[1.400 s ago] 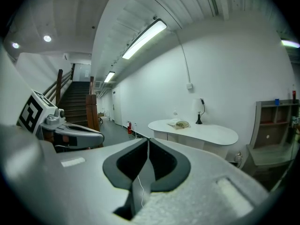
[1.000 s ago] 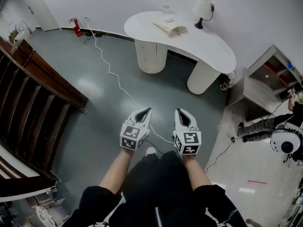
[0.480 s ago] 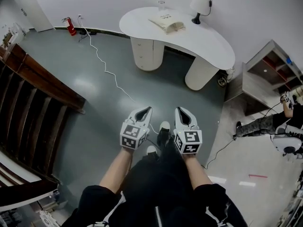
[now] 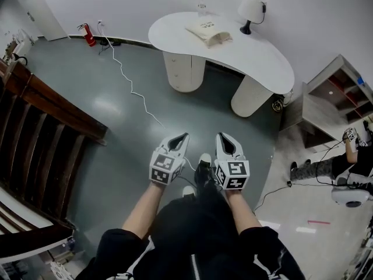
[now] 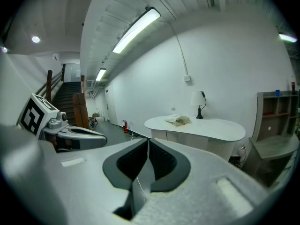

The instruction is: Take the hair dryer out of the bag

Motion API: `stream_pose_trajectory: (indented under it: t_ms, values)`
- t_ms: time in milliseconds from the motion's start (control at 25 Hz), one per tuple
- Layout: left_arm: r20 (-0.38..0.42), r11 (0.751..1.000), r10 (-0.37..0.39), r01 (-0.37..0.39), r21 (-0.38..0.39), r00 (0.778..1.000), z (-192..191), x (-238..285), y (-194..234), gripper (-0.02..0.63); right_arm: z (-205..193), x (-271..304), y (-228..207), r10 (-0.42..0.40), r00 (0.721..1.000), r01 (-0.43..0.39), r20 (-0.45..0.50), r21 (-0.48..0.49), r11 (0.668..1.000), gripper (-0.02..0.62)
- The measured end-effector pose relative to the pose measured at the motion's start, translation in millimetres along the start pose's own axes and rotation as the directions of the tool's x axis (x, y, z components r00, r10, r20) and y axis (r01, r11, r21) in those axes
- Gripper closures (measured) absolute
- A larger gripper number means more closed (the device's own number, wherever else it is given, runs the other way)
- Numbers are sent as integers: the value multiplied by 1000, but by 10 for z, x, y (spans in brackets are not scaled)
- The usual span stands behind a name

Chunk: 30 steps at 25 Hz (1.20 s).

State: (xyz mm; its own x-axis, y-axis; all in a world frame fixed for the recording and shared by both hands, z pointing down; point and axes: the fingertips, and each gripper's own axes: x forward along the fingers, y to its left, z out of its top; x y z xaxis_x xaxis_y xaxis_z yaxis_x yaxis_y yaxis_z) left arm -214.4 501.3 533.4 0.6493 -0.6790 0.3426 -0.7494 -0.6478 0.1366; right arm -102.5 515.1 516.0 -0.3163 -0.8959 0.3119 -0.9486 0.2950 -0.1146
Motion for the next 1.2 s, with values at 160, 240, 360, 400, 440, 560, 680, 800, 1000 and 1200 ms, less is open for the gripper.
stream_pose_trajectory:
  t_ms: [160,240,360,400,440,560,680,800,1000,1200]
  values:
    - [-14,1000,8,-8,-4,1000,34,203,153,594,39,255,-107,12,1000,-12,-10,4,1000,589]
    - [-17,1000,12,-12,-3,1000,84,307,234,594,89,397,-169,18,1000,-18,-10,6,1000,589]
    - [-19,1000,22,-22,-4,1000,187,492,350,594,171,591,-278,28,1000,-28,-12,5,1000,589]
    - [-21,1000,25,-25,-6,999,215,568,377,594,188,646,-327,31,999,-31,-15,4,1000,589]
    - [-25,1000,26,-26,-8,999,237,650,404,594,204,703,-383,33,999,-33,-19,3,999,589]
    - [-33,999,29,-29,-13,999,329,873,479,594,265,887,-557,37,999,-36,-28,5,999,589]
    - [-33,999,31,-31,-14,999,410,1094,540,594,340,1057,-738,41,999,-40,-32,7,999,589]
    - [-35,999,41,-41,-15,999,520,1295,627,594,437,1224,-875,50,998,-50,-35,6,999,589]
    - [-28,998,56,-56,-16,998,707,1611,745,594,574,1500,-1077,71,997,-71,-37,-2,997,589]
    - [-21,997,78,-78,-20,997,879,1930,838,594,685,1738,-1285,99,994,-99,-40,-20,995,589]
